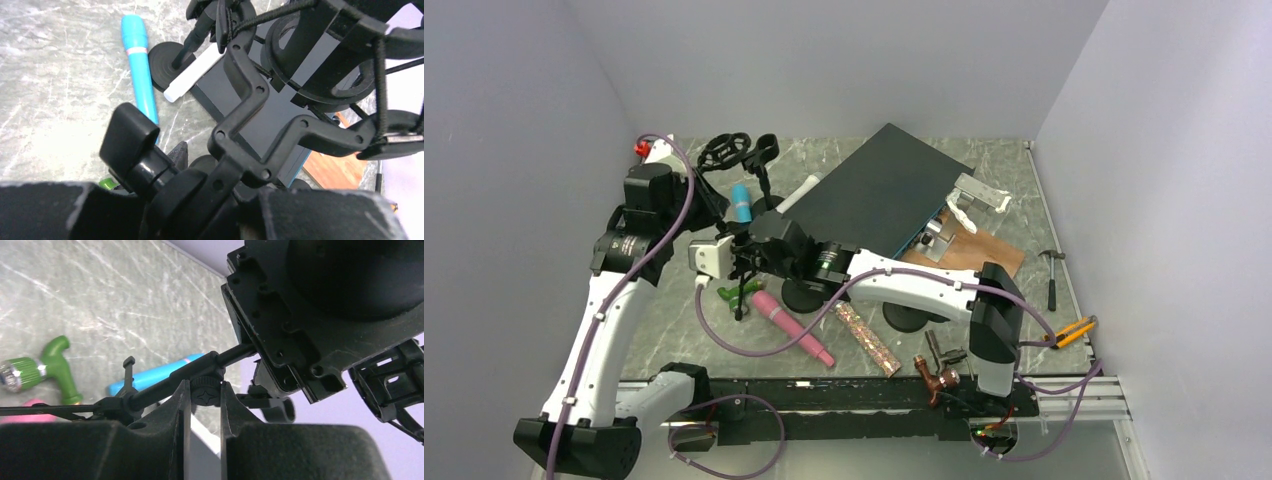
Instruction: Remove the microphone from the stand
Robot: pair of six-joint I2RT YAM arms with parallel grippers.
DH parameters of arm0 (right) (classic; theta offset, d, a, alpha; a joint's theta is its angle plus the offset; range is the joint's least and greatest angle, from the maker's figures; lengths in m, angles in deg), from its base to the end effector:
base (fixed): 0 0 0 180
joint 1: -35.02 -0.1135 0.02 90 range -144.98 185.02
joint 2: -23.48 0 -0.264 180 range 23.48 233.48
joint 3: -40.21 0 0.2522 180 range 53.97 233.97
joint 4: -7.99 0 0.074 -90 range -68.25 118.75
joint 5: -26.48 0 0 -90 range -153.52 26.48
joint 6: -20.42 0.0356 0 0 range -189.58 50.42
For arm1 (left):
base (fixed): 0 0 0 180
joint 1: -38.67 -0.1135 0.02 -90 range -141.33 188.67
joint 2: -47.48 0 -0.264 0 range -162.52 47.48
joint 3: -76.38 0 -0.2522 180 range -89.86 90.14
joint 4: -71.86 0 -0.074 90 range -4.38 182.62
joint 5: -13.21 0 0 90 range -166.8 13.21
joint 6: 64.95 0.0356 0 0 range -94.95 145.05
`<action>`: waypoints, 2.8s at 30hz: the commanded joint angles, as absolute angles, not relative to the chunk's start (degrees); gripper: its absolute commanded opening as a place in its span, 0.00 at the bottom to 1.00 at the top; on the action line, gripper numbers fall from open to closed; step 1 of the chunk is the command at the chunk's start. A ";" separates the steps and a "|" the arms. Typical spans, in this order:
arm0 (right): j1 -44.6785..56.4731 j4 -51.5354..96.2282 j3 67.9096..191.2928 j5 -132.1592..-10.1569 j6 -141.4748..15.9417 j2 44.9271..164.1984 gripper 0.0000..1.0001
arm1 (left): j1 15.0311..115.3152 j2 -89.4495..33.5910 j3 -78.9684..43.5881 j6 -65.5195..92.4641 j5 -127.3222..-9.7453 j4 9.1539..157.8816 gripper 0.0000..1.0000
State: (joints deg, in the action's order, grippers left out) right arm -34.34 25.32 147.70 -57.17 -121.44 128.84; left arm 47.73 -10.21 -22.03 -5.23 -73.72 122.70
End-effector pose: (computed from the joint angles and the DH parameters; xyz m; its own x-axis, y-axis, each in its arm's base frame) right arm 0.1614 0.4174 0.3488 0.6448 -0.5056 -0.5732 -0.6239 0.0851 -0.7769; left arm 0.2042 -0.0345 0.3892 -0.4894 -0.4318 -0.7576 -0.0491 0.8811 -0.4705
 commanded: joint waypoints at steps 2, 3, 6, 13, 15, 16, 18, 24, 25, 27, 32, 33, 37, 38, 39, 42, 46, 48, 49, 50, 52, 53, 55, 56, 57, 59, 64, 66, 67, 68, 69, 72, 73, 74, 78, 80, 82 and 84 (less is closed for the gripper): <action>-36.27 4.06 151.80 -52.56 -129.43 128.63 0.40 | 45.38 -10.35 -20.11 -2.53 -70.81 125.02 0.00; -36.18 2.28 151.60 -51.75 -127.82 128.16 0.62 | 44.66 -9.98 -20.28 -2.36 -71.08 124.93 0.00; -35.42 0.93 150.04 -51.31 -119.78 124.80 0.88 | 42.56 -8.43 -21.09 -1.20 -72.58 123.57 0.00; -32.60 8.89 149.78 -53.81 -101.57 116.04 0.98 | 39.20 -5.15 -25.20 4.60 -83.70 114.84 0.00; -31.12 11.94 149.42 -54.76 -95.38 113.33 0.99 | 38.85 -5.57 -26.36 6.50 -87.60 112.67 0.00; -30.75 13.13 148.31 -55.33 -93.32 111.80 0.99 | 37.20 -5.60 -27.35 7.65 -89.28 110.87 0.00; -30.22 15.00 145.34 -55.92 -90.17 108.31 0.99 | 35.67 -5.62 -29.95 9.24 -92.41 106.55 0.00; -28.89 18.83 134.22 -55.86 -82.47 97.13 0.99 | 33.16 -6.55 -42.15 14.52 -94.14 83.84 0.00; -28.39 19.77 132.80 -55.61 -81.43 95.57 0.99 | 33.14 -6.51 -44.67 15.51 -94.11 79.05 0.00; -27.45 21.20 130.16 -54.99 -79.97 92.86 0.99 | 33.14 -6.63 -49.29 17.20 -93.23 69.34 0.00; -24.23 21.49 124.04 -54.66 -76.80 86.89 0.99 | 33.14 -5.87 -58.71 14.88 -93.60 65.59 0.00; -23.66 22.10 123.38 -54.85 -76.25 86.08 0.99 | 33.14 -4.41 -60.75 13.65 -93.51 65.78 0.03; -23.07 23.71 122.37 -55.57 -76.24 84.28 0.99 | 33.14 0.85 -63.44 8.47 -92.91 74.03 0.41; -22.99 23.85 122.31 -55.91 -76.26 84.05 0.99 | 33.14 2.21 -62.41 7.02 -92.75 77.80 0.47; -23.01 23.86 122.20 -56.23 -76.12 83.72 0.99 | 33.15 3.45 -61.27 5.73 -92.36 81.72 0.51; -23.02 23.04 121.42 -57.28 -75.17 82.94 0.99 | 33.15 5.61 -56.84 4.25 -91.13 92.11 0.60; -22.99 22.03 121.02 -59.13 -74.15 82.56 0.98 | 33.15 4.93 -49.42 3.73 -92.51 104.84 0.64; -22.98 22.12 121.05 -59.91 -73.92 82.34 0.98 | 33.20 5.00 -45.69 3.86 -92.63 110.17 0.65; -22.99 22.35 121.17 -60.03 -73.81 82.34 0.98 | 33.06 5.33 -44.18 3.54 -92.40 112.31 0.66; -22.98 22.62 121.33 -60.15 -73.75 82.26 0.98 | 32.93 5.70 -42.73 3.22 -91.38 113.96 0.68; -22.95 22.69 121.04 -60.37 -73.34 82.09 0.98 | 31.92 5.19 -40.33 2.87 -88.00 115.87 0.69; -23.00 22.41 120.70 -60.66 -72.95 82.25 0.98 | 31.11 4.34 -38.84 2.44 -86.36 116.98 0.69; -22.97 22.42 120.88 -62.15 -71.81 83.05 0.98 | 29.00 1.85 -36.25 1.51 -82.97 119.12 0.67; -22.98 22.53 121.23 -62.86 -70.95 83.45 0.98 | 27.85 0.29 -34.82 0.86 -81.65 120.04 0.66; -22.96 22.50 121.55 -63.20 -70.07 83.83 0.98 | 27.15 -0.63 -33.47 0.73 -80.82 120.62 0.66; -22.98 22.22 121.85 -64.65 -68.46 84.29 0.98 | 26.03 -2.27 -30.49 0.53 -78.97 121.45 0.66; -22.99 22.61 122.38 -65.13 -68.72 84.18 0.98 | 24.08 -5.59 -22.03 -2.17 -72.47 124.54 0.67; -22.96 22.96 122.52 -64.37 -69.04 83.95 0.98 | 23.86 -4.94 -21.28 -3.74 -72.23 124.39 0.66; -22.94 22.94 122.46 -64.24 -69.05 83.79 0.98 | 23.70 -4.23 -21.44 -4.05 -72.02 123.70 0.67; -22.96 22.84 122.32 -64.10 -69.05 83.70 0.98 | 23.59 -3.48 -21.65 -4.34 -72.39 123.20 0.67; -22.98 22.73 122.27 -63.99 -69.05 83.55 0.98 | 23.45 -2.87 -21.71 -4.68 -73.05 122.94 0.67; -23.03 22.71 122.47 -64.06 -69.05 83.55 0.98 | 22.62 -2.78 -21.17 -5.48 -74.68 122.97 0.66; -22.99 22.68 122.51 -64.12 -69.05 83.67 0.98 | 22.38 -3.46 -20.56 -5.90 -74.93 123.30 0.64; -23.00 22.56 122.60 -64.08 -69.05 83.71 0.98 | 21.97 -4.28 -19.92 -6.39 -75.17 123.63 0.62; -22.98 22.37 122.91 -64.02 -69.05 84.19 0.98 | 20.65 -6.65 -18.63 -6.62 -74.68 121.13 0.54; -22.97 22.24 122.96 -64.17 -69.05 84.36 0.98 | 20.09 -8.25 -18.40 -6.75 -73.56 120.57 0.52; -23.03 22.09 122.79 -64.23 -69.05 84.34 0.98 | 20.00 -9.79 -19.65 -6.70 -71.49 119.51 0.51; -22.99 22.07 122.70 -64.22 -69.05 84.45 0.98 | 19.96 -10.85 -21.18 -6.81 -69.16 118.57 0.48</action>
